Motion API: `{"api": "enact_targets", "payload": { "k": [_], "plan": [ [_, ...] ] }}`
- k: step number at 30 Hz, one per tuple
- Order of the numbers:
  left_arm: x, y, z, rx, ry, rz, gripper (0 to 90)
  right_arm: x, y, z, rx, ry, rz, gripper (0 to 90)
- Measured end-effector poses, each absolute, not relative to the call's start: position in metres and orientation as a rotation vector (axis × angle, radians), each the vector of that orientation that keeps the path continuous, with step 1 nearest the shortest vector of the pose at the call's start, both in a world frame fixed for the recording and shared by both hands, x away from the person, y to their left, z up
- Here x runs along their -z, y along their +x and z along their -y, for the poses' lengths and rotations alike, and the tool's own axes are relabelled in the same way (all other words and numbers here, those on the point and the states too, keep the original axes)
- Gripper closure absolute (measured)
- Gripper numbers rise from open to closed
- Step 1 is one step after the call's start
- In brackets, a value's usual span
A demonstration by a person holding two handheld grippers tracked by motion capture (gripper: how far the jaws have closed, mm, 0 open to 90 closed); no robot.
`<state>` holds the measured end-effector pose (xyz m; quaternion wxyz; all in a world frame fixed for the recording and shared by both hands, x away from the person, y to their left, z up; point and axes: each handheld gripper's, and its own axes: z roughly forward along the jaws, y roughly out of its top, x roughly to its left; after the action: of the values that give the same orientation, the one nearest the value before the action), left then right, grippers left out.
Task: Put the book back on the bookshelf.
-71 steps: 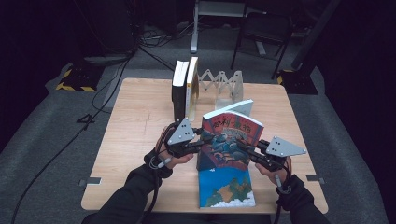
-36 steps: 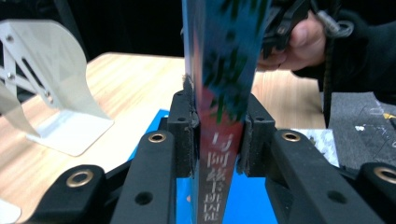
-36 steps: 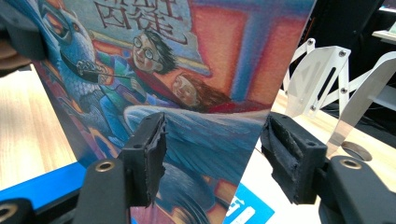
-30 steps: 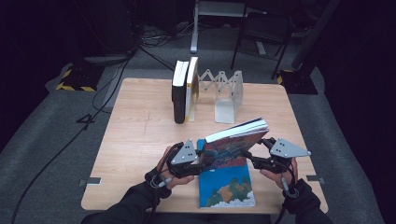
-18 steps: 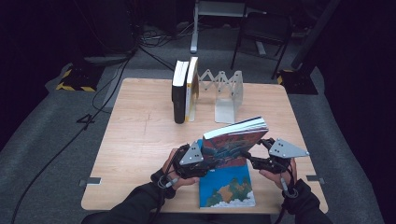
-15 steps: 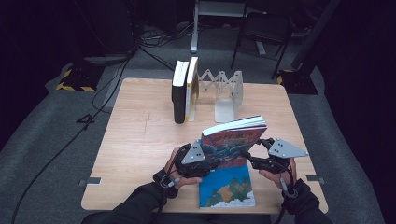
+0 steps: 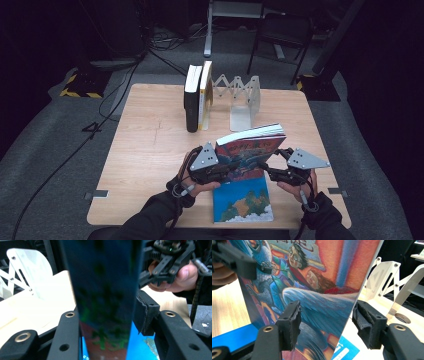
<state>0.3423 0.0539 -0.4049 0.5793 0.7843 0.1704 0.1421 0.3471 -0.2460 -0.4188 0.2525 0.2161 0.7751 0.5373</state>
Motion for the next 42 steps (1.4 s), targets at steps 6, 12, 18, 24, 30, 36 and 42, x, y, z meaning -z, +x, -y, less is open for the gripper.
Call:
{"api": "enact_targets", "payload": {
  "k": [6, 12, 18, 24, 30, 36, 42],
  "plan": [
    [0.406, 0.346, -0.050, -0.330, 1.854, -0.386, 62.8, 0.420, 0.348, 0.246, -1.452, 0.586, -2.116, 40.3],
    [0.406, 0.347, -0.050, -0.342, 1.869, -0.395, 72.7, 0.424, 0.347, 0.256, -1.376, 0.607, -2.161, 38.4],
    [0.405, 0.346, -0.051, -0.336, 1.877, -0.396, 73.3, 0.432, 0.343, 0.279, -1.312, 0.712, -2.187, 39.4],
    [0.404, 0.344, -0.050, -0.354, 1.886, -0.387, 73.4, 0.444, 0.337, 0.290, -1.178, 0.728, -2.281, 38.9],
    [0.404, 0.342, -0.050, -0.367, 1.888, -0.390, 73.3, 0.459, 0.331, 0.307, -1.126, 0.831, -2.350, 37.8],
    [0.404, 0.343, -0.050, -0.366, 1.885, -0.399, 73.2, 0.474, 0.323, 0.317, -1.084, 0.862, -2.400, 35.3],
    [0.404, 0.343, -0.050, -0.375, 1.886, -0.397, 73.2, 0.490, 0.315, 0.329, -1.059, 0.939, -2.423, 32.0]
  ]
}}
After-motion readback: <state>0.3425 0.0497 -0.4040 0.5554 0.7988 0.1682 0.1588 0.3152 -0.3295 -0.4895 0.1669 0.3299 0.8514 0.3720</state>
